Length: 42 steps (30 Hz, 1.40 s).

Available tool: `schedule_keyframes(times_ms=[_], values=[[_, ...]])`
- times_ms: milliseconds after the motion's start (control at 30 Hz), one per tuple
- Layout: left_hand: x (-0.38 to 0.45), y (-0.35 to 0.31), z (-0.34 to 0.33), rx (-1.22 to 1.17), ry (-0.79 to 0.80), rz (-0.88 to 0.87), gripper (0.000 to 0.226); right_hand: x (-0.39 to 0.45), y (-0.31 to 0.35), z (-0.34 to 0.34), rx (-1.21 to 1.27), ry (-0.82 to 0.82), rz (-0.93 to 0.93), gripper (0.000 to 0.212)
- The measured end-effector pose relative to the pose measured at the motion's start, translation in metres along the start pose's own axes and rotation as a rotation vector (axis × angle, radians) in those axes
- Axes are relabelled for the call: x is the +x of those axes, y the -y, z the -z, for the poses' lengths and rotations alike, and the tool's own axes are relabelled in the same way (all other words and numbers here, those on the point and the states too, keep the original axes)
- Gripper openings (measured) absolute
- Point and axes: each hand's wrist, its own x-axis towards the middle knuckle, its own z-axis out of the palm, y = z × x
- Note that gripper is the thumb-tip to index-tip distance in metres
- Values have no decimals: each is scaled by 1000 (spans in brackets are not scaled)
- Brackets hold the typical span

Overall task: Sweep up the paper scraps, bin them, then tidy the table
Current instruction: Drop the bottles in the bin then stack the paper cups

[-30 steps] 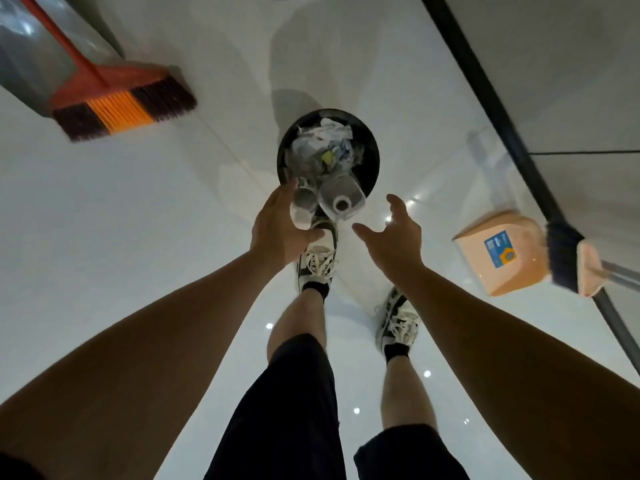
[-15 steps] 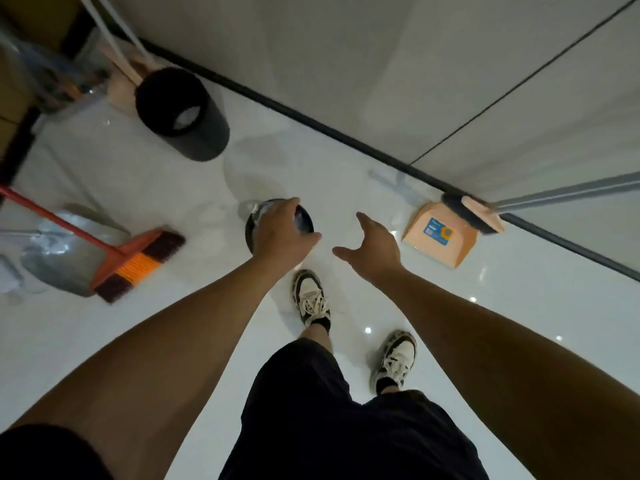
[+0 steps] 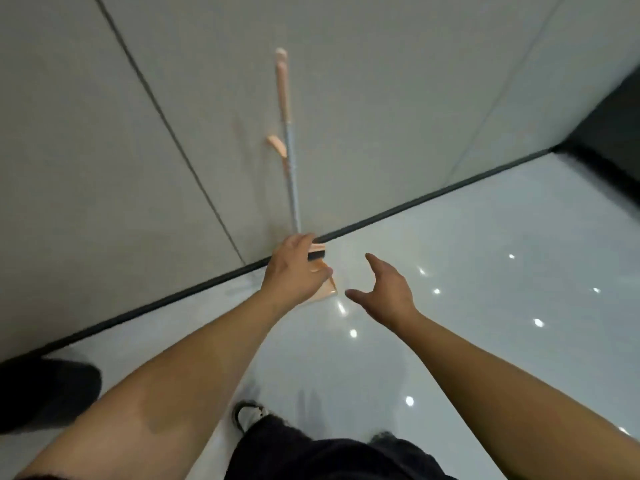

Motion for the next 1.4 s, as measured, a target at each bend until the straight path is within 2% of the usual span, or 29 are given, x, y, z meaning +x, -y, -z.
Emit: schedule_keyframes(times_ms=[167, 300, 567, 800, 1033, 1233, 1400], values=[[0, -191, -101, 155, 209, -373, 80, -63, -149, 118, 193, -289, -238, 93], [-34, -322, -189, 228, 362, -661, 78, -127, -258, 187, 303, -508, -446, 89], [-112, -506, -348, 306, 706, -1075, 75, -259, -425, 227, 573, -812, -927, 87], [-166, -652, -483, 375, 918, -1371, 74, -323, -548, 272, 698, -1028, -1227, 87], [-175, -797, -588, 430, 1034, -1515, 71, -342, -651, 349, 786, -1079, -1445, 82], [-173, -884, -665, 497, 1088, -1484, 71, -341, -736, 401, 890, -1139, -1480, 86], [-178, -959, -743, 513, 1094, -1483, 71, -344, -833, 443, 924, -1170, -1462, 80]])
